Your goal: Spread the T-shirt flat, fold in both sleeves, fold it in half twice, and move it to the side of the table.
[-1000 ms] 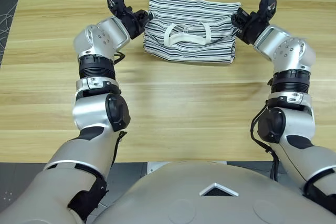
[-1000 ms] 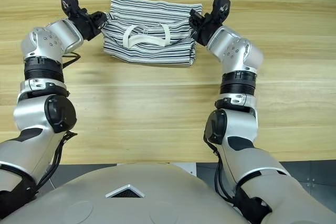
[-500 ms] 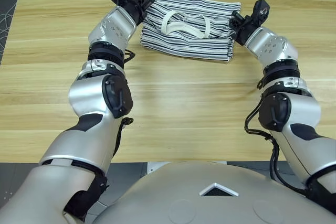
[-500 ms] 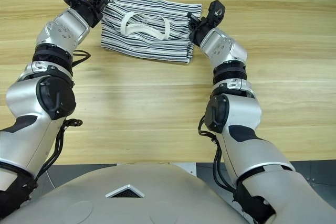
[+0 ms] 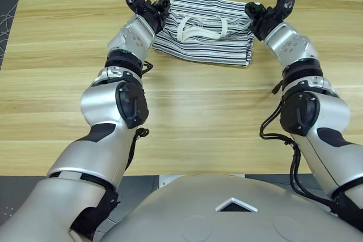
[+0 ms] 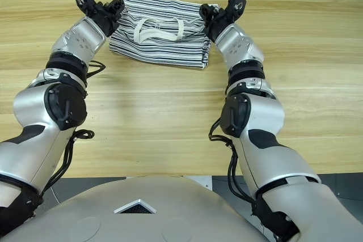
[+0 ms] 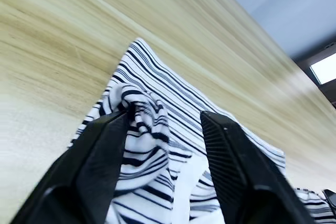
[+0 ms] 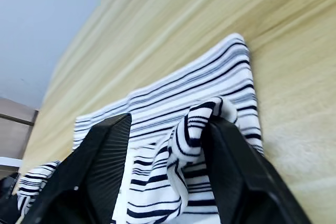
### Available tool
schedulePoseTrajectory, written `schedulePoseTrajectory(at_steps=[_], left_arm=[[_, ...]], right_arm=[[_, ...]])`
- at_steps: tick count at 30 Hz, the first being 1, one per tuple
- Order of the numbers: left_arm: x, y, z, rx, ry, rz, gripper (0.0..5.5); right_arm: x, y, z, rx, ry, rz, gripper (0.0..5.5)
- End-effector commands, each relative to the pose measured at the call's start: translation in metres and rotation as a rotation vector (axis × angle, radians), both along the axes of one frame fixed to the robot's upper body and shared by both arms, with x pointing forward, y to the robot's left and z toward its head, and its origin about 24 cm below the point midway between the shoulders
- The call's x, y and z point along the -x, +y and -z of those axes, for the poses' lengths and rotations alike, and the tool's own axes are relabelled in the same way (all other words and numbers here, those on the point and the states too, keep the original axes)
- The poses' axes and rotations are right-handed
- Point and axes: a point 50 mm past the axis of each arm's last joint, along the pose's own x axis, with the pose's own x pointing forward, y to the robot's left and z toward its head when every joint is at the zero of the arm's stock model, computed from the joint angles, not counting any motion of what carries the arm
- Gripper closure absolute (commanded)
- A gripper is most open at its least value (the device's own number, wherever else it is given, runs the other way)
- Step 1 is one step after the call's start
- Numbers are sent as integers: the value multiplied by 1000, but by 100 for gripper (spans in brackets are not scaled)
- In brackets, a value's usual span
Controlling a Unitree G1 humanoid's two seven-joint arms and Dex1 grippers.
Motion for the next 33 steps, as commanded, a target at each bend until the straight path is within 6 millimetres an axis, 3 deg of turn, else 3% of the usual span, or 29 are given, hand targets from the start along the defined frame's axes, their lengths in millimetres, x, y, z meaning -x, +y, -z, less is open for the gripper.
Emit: schedulePoseTrajectory(at_steps=[1, 5, 8, 12, 14, 16, 20, 24, 26, 28, 33], left_arm=[[-14, 9, -31, 53, -98, -91, 295], [-27, 25, -69, 138, -221, -216, 295], [-25, 33, -65, 104, -223, -229, 295], [-20, 32, -53, 17, -221, -165, 295], [-19, 25, -51, -28, -236, -78, 295], [-15, 10, -46, -134, -279, 131, 295], [8, 2, -29, -267, -333, 409, 295], [45, 5, -19, -354, -365, 507, 295], [67, 4, -12, -395, -364, 560, 295], [85, 1, -9, -387, -356, 589, 295], [102, -2, 0, -441, -331, 635, 295]], right_arm=[[-16, 1, -34, -89, -113, 42, 319], [-31, -15, -77, -204, -250, 169, 319], [-34, -31, -90, -186, -291, 226, 319], [-30, -36, -77, 22, -289, 193, 319], [-28, -23, -80, 142, -385, 32, 319], [-19, -10, -75, 324, -502, -228, 319], [22, 8, -41, 466, -534, -737, 319], [58, 15, -13, 486, -457, -973, 319], [70, 13, -6, 501, -429, -1042, 319], [69, 11, 1, 550, -379, -1006, 319], [55, 13, 10, 647, -311, -860, 319]])
